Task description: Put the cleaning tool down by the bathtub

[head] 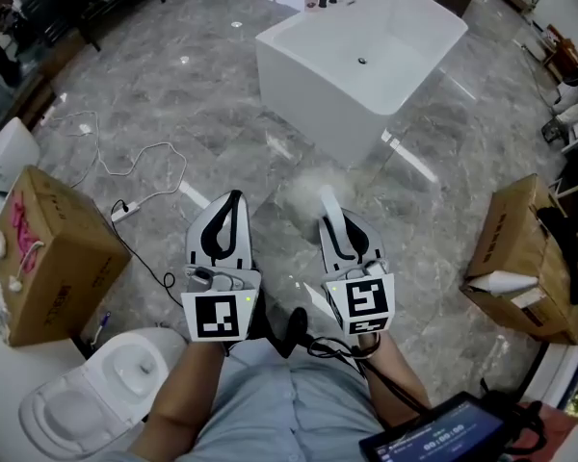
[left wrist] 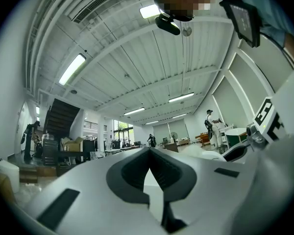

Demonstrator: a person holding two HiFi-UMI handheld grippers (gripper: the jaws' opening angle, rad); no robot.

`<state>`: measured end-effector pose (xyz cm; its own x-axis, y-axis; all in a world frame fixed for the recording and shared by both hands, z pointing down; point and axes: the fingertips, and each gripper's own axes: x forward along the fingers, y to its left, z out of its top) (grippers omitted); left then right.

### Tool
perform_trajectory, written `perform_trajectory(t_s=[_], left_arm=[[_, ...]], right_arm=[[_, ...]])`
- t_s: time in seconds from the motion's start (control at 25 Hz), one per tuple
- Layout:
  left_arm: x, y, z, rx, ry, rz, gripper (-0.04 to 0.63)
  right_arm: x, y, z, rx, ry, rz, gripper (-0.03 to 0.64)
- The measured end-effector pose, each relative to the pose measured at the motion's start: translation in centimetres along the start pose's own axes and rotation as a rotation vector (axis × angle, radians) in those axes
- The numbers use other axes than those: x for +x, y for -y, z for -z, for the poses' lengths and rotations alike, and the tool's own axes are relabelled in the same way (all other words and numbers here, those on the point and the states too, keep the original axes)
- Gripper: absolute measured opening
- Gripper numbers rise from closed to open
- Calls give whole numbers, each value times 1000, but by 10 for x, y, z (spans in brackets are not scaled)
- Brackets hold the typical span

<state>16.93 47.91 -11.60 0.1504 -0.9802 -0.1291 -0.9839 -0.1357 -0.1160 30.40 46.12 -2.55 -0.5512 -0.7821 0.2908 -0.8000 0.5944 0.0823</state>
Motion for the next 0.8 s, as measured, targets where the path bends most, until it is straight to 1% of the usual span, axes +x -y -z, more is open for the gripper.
perform_trajectory(t_s=[0.2, 0.32, 0.4, 0.6, 0.68, 0.8], left_arm=[[49, -36, 26, -42, -17, -3, 14], [94, -71, 43, -52, -16, 1, 14], [125, -99, 54, -53, -16, 12, 14], [198, -157, 77, -55, -27, 46, 15], [223, -178, 81, -53, -36, 50, 14], [256, -205, 82, -52, -21, 64, 14]], right_arm=[[61, 11, -5, 15, -18, 6, 97], [112, 18, -11, 33, -30, 13, 97], [152, 22, -17, 23, -39, 22, 97], [244, 37, -46, 27, -44, 60, 97], [273, 44, -60, 24, -43, 69, 96], [310, 51, -78, 19, -38, 91, 96]])
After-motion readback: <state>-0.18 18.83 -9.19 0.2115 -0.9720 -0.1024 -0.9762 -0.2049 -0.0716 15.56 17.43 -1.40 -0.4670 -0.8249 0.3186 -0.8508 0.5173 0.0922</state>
